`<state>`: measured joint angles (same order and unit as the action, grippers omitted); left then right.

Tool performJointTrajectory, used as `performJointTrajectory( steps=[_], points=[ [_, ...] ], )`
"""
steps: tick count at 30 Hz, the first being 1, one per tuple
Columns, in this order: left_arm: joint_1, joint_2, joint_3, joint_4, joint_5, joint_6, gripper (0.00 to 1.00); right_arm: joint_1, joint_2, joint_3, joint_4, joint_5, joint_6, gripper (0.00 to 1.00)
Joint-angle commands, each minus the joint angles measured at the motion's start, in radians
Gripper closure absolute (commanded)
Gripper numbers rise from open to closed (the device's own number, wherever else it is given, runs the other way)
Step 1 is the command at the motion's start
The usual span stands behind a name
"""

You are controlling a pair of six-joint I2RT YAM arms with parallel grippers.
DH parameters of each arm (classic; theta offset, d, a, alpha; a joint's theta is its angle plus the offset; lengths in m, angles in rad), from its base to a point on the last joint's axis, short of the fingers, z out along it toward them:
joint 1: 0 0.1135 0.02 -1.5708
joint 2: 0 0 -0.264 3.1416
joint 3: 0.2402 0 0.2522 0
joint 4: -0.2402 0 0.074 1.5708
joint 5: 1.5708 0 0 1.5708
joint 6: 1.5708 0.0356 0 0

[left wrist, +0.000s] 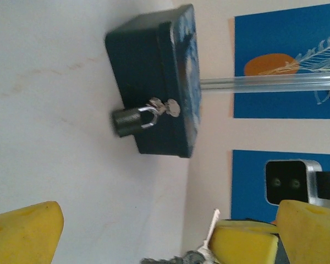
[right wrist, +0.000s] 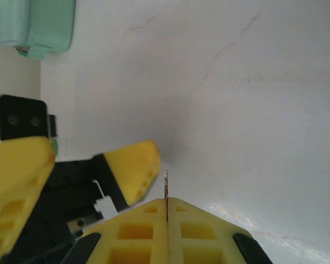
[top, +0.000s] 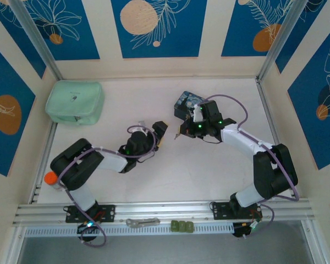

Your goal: Unlock a padlock with a key

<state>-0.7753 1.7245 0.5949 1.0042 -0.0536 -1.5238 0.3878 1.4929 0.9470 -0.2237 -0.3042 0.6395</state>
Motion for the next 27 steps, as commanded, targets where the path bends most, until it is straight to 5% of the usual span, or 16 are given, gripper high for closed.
performJointTrajectory(
  steps=[1, 6, 9, 17, 21, 27],
  points=[
    [-0.019, 0.036, 0.040, 0.150, -0.023, -0.107, 0.01, 0.019, -0.004, -0.014, 0.060, -0.040, 0.048, 1.00],
    [-0.017, 0.079, 0.050, 0.245, 0.007, -0.101, 0.01, 0.031, 0.020, -0.016, 0.062, -0.050, 0.018, 1.00],
    [0.005, 0.074, 0.054, 0.271, 0.081, -0.003, 0.09, 0.030, 0.013, -0.014, 0.035, -0.068, -0.114, 1.00],
    [0.088, -0.050, 0.012, 0.067, 0.291, 0.224, 0.25, 0.001, -0.034, -0.016, -0.009, -0.213, -0.407, 1.00],
    [0.088, -0.117, 0.021, -0.052, 0.338, 0.339, 0.28, -0.017, -0.006, 0.016, -0.029, -0.276, -0.430, 1.00],
    [0.090, -0.076, 0.029, 0.042, 0.438, 0.356, 0.45, -0.023, 0.024, 0.047, -0.024, -0.344, -0.405, 1.00]
  ],
)
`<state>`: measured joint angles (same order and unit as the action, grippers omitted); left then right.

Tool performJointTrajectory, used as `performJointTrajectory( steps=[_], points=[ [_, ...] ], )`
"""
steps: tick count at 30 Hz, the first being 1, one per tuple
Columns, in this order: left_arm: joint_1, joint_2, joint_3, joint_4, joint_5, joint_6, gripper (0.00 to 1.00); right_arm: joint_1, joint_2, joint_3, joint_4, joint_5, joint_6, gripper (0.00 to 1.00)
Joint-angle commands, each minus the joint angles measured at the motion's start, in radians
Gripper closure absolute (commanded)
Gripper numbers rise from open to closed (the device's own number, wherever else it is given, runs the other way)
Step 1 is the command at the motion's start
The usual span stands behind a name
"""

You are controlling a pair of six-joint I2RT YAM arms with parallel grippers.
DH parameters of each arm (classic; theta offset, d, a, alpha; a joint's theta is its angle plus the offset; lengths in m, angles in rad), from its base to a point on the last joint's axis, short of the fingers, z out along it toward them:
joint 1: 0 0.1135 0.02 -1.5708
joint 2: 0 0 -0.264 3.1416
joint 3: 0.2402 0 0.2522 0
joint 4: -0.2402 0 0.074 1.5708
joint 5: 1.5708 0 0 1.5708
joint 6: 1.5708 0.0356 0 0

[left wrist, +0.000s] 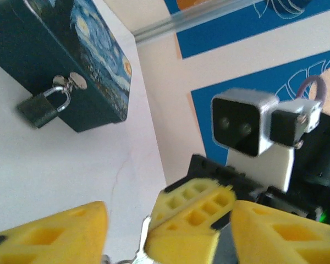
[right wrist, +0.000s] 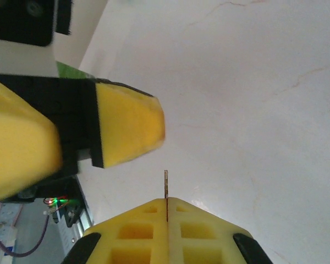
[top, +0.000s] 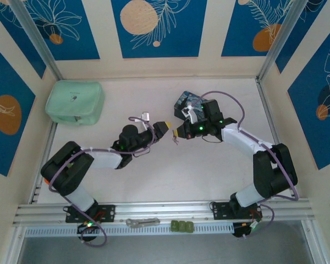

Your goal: Unlock a padlock with a key

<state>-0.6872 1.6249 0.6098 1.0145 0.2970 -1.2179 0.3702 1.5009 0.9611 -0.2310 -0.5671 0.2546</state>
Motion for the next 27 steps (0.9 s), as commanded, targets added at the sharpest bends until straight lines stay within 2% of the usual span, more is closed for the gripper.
performJointTrajectory(
  steps=[1, 7, 11, 14, 20, 27],
  points=[
    [0.002, 0.039, 0.016, 0.054, 0.099, 0.045, 0.48, -0.007, 0.016, 0.034, -0.014, -0.087, -0.015, 1.00],
    [0.002, 0.066, 0.030, 0.088, 0.112, 0.051, 0.51, -0.010, 0.011, 0.036, -0.012, -0.116, 0.006, 1.00],
    [0.002, 0.058, 0.040, 0.112, 0.117, 0.054, 0.47, -0.010, 0.019, 0.028, -0.005, -0.122, 0.017, 1.00],
    [0.002, 0.062, 0.045, 0.115, 0.118, 0.054, 0.48, -0.010, 0.023, 0.023, 0.020, -0.139, 0.031, 1.00],
    [0.002, 0.102, 0.063, 0.180, 0.130, 0.022, 0.64, -0.010, 0.038, 0.027, 0.022, -0.154, 0.034, 1.00],
    [0.002, 0.108, 0.100, 0.171, 0.139, 0.038, 0.83, -0.011, 0.045, 0.024, 0.027, -0.158, 0.035, 1.00]
  ],
)
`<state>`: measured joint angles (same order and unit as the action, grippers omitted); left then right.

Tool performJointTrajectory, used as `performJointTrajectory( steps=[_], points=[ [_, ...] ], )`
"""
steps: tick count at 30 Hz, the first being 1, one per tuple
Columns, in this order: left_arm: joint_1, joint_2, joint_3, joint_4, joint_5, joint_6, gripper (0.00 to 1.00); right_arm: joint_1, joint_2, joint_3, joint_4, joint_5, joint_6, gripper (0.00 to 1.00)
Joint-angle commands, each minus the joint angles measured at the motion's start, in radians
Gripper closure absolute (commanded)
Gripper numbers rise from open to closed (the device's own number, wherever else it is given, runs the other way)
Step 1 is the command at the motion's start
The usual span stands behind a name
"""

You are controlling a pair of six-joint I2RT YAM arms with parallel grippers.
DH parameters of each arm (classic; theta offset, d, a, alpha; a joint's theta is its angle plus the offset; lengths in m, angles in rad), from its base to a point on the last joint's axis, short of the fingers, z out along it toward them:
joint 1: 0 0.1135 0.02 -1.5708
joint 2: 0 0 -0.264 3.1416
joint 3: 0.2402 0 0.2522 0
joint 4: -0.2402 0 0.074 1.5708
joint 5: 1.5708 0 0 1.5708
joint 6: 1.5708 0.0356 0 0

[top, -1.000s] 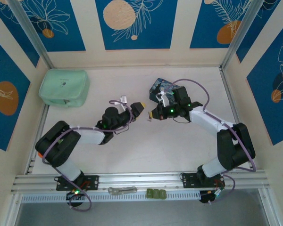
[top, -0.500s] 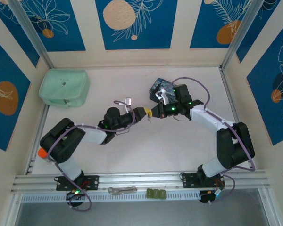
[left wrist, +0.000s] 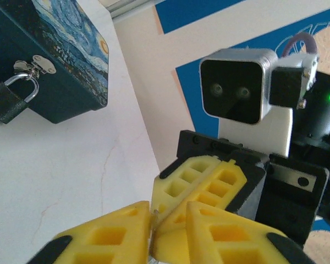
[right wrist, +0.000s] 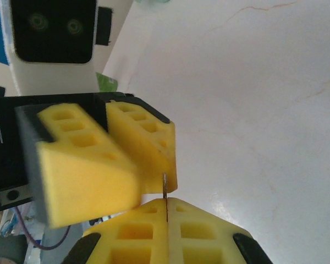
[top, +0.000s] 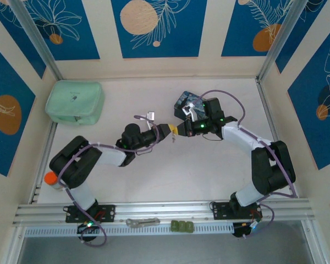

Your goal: Unlock a padlock with a key

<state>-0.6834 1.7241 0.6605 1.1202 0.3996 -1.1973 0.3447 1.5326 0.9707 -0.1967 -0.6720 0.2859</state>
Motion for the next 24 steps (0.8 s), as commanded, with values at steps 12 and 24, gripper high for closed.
performJointTrajectory(
  steps=[12, 24],
  points=[
    [-0.003, 0.042, 0.040, 0.102, 0.029, -0.016, 1.00, 0.010, 0.026, 0.008, 0.022, -0.081, 0.017, 1.00],
    [-0.002, 0.025, -0.007, 0.098, -0.040, -0.016, 1.00, -0.023, -0.019, -0.012, 0.045, -0.079, 0.056, 0.79]
  ],
)
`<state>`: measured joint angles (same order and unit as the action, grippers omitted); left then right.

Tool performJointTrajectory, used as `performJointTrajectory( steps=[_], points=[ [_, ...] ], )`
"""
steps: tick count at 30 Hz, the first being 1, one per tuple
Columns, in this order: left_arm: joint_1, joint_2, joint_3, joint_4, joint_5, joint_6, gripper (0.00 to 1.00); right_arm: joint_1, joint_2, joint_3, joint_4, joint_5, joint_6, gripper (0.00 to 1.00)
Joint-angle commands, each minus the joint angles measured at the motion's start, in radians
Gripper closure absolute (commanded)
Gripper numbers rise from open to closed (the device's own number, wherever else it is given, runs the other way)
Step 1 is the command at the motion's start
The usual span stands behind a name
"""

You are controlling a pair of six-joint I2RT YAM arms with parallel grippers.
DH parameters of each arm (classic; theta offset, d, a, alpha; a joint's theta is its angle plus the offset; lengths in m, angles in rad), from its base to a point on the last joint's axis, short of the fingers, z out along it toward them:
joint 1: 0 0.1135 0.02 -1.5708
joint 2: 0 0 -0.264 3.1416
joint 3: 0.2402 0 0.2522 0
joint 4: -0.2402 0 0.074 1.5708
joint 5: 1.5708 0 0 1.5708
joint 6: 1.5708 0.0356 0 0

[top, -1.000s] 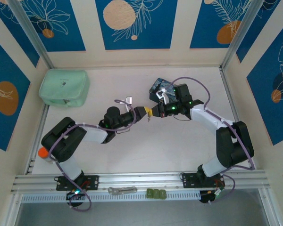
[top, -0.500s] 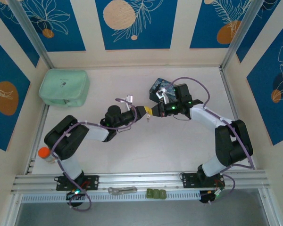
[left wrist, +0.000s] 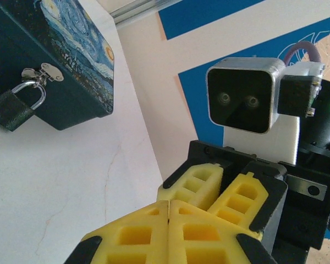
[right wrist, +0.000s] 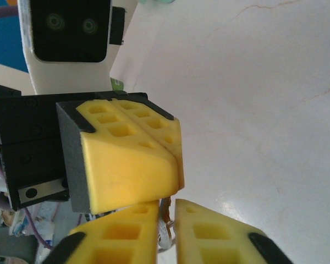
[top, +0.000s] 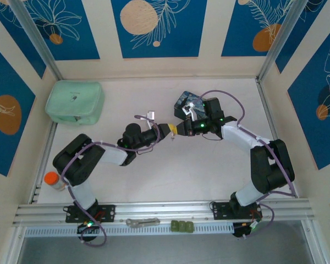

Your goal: Unlock a padlock with a key

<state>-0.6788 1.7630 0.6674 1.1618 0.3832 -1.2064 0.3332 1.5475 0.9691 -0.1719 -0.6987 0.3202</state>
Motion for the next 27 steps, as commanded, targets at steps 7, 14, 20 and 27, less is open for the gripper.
performJointTrajectory(
  steps=[7, 14, 20, 27],
  points=[
    [-0.014, -0.003, -0.040, 0.145, -0.143, -0.074, 1.00, -0.022, -0.117, -0.121, 0.181, -0.048, 0.165, 0.69],
    [-0.036, 0.035, -0.017, 0.246, -0.181, -0.134, 1.00, 0.007, -0.141, -0.219, 0.374, 0.012, 0.287, 0.64],
    [-0.051, 0.020, -0.021, 0.245, -0.194, -0.129, 1.00, 0.007, -0.121, -0.237, 0.481, 0.034, 0.347, 0.63],
    [-0.062, 0.016, -0.025, 0.245, -0.219, -0.128, 1.00, 0.015, -0.096, -0.247, 0.549, 0.025, 0.390, 0.66]
  ],
)
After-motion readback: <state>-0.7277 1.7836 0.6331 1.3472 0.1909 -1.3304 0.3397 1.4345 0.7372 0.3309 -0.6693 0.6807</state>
